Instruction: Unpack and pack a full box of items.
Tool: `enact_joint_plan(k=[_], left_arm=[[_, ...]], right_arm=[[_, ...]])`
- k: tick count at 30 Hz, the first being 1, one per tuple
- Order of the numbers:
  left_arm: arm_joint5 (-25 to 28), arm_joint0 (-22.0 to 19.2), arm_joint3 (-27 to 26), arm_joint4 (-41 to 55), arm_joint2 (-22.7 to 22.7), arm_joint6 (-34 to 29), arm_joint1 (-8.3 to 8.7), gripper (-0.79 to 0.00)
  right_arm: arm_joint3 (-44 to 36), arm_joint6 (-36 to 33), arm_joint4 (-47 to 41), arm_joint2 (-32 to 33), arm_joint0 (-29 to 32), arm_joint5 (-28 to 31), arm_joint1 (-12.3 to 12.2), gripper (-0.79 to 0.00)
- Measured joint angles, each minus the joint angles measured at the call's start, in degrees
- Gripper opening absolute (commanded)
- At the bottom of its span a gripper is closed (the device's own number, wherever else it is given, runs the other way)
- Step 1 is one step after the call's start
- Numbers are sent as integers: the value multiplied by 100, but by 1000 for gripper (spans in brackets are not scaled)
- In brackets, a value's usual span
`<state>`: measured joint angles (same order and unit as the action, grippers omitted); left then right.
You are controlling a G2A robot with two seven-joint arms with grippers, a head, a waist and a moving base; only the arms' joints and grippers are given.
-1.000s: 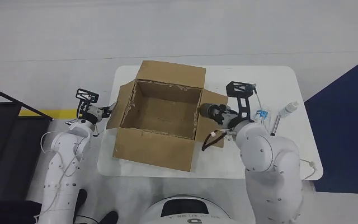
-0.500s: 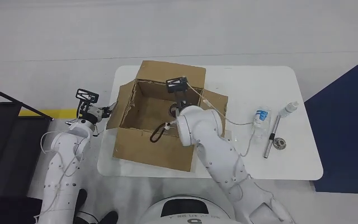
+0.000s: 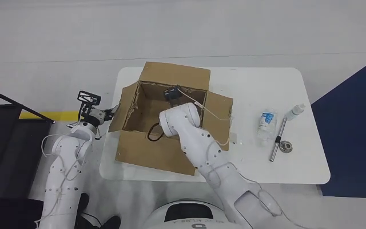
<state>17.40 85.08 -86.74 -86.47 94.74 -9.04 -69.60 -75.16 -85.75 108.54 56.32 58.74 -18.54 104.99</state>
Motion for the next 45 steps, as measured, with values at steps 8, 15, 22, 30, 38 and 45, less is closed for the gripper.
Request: enact_joint_plan(k=[8, 15, 22, 30, 38, 45], left_arm=[[0, 0, 0, 0, 0, 0, 0, 0], [0, 0, 0, 0, 0, 0, 0, 0], [0, 0, 0, 0, 0, 0, 0, 0], [0, 0, 0, 0, 0, 0, 0, 0], [0, 0, 0, 0, 0, 0, 0, 0], [0, 0, 0, 0, 0, 0, 0, 0]], right_arm=[[655, 246, -89, 226, -253, -245, 198, -591], [684, 262, 62, 230, -327, -262, 238, -302], [-1163, 122, 429, 58, 223, -120, 128, -308], [-4339, -133, 1061, 369, 1465, 132, -343, -376], [-5769, 164, 664, 1992, 2574, -162, -576, -366], [-5948, 499, -21, 3486, 3301, -499, -538, -311]])
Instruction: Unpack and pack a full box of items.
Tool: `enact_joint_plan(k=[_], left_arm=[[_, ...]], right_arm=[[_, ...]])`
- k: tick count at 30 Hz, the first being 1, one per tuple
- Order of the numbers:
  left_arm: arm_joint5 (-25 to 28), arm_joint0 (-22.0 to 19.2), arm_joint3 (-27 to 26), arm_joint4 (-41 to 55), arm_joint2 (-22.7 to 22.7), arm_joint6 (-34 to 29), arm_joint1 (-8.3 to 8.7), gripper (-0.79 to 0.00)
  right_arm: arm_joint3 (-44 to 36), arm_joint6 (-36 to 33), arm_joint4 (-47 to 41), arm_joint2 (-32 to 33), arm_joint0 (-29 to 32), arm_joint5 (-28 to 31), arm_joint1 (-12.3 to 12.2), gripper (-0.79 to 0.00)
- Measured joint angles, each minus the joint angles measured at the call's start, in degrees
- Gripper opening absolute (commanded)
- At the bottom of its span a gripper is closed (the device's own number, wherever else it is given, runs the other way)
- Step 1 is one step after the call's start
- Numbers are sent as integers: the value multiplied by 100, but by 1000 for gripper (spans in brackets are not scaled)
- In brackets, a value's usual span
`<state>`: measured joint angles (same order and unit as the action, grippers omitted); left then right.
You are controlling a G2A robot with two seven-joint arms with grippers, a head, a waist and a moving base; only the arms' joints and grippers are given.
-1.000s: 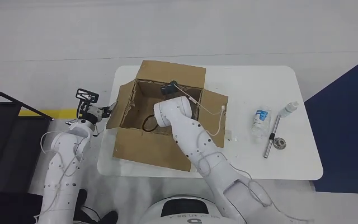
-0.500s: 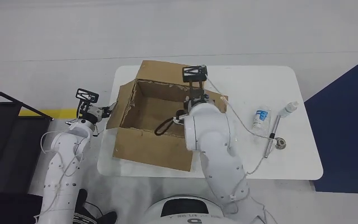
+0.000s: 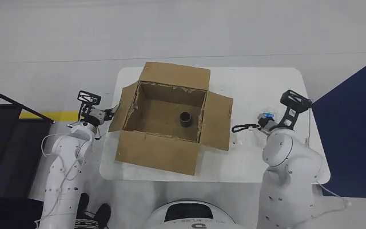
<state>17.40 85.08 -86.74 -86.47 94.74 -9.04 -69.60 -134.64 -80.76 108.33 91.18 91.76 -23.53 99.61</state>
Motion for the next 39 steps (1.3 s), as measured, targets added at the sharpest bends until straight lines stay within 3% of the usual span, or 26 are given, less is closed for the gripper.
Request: enact_joint_plan(k=[6, 14, 27, 39], left_arm=[[0, 0, 0, 0, 0, 0, 0, 0], [0, 0, 0, 0, 0, 0, 0, 0], [0, 0, 0, 0, 0, 0, 0, 0], [0, 0, 0, 0, 0, 0, 0, 0]], right_arm=[[307, -65, -14, 1006, 138, 66, 52, -366], [1598, -356, -438, 1966, -560, 357, -53, -419], [2798, -62, -574, 2656, -1123, 83, -73, -468], [3510, 198, -895, 3292, -1633, 345, -262, -493]])
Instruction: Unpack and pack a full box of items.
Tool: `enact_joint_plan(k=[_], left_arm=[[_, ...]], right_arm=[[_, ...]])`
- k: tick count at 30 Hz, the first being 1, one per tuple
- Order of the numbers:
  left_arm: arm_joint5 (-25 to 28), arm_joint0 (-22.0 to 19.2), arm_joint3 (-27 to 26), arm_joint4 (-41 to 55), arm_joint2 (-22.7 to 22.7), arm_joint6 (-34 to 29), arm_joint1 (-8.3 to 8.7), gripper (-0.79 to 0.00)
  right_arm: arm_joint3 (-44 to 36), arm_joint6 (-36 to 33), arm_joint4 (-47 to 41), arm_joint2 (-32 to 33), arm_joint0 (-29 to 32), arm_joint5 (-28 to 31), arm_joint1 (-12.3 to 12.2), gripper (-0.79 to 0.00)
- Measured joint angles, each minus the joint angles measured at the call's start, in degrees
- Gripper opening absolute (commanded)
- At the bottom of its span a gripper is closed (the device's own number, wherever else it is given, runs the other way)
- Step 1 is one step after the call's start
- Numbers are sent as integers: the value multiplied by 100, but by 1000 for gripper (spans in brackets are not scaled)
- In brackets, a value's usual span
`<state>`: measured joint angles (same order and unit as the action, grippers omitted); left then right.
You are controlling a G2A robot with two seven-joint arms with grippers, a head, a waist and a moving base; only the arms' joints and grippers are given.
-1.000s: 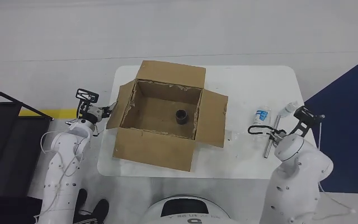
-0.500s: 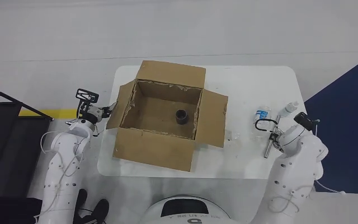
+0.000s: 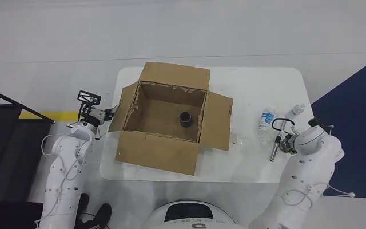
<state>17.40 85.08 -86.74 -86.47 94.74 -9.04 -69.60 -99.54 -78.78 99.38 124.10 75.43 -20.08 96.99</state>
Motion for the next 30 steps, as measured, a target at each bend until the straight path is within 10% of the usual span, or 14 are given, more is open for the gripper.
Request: enact_joint_plan(k=[30], left_arm=[[0, 0, 0, 0, 0, 0, 0, 0]], right_arm=[[324, -236, 363, -249, -49, 410, -199, -542]])
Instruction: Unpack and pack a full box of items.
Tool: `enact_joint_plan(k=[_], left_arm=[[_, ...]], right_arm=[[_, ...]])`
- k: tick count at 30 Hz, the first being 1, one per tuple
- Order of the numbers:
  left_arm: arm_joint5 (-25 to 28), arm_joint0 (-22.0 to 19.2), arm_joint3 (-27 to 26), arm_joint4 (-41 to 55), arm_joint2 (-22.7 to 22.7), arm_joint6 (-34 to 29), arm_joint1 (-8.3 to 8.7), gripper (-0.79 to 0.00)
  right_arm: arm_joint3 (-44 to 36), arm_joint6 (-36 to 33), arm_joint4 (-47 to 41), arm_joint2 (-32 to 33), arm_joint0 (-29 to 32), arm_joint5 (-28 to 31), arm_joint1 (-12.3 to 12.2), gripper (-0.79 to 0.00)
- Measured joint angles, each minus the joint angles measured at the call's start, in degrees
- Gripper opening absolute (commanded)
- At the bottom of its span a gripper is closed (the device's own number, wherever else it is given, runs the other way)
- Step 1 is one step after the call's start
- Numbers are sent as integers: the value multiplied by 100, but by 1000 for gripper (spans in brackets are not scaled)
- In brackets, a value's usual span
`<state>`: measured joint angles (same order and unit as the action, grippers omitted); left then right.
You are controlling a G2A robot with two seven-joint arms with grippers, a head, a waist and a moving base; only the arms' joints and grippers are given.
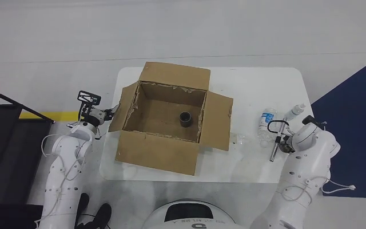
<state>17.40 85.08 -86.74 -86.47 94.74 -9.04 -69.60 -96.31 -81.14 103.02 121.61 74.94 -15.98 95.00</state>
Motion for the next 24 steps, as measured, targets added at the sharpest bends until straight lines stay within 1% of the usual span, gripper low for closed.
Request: enact_joint_plan(k=[5, 8, 9, 10, 11, 16, 24], left_arm=[[0, 0, 0, 0, 0, 0, 0, 0], [0, 0, 0, 0, 0, 0, 0, 0], [0, 0, 0, 0, 0, 0, 0, 0], [0, 0, 0, 0, 0, 0, 0, 0], [0, 0, 0, 0, 0, 0, 0, 0], [0, 0, 0, 0, 0, 0, 0, 0], [0, 0, 0, 0, 0, 0, 0, 0]], right_arm=[[104, -47, 49, 25, -34, 16, -37, -557], [164, -81, 80, 20, -34, 31, -55, -597], [175, -85, 84, 14, -31, 31, -58, -656], [180, -88, 86, 9, -24, 29, -62, -745], [180, -91, 88, 3, -13, 25, -66, -785], [-52, -117, 3, 38, 86, -46, -75, -785], [-1063, 19, -836, 134, 521, -296, -24, -785]])
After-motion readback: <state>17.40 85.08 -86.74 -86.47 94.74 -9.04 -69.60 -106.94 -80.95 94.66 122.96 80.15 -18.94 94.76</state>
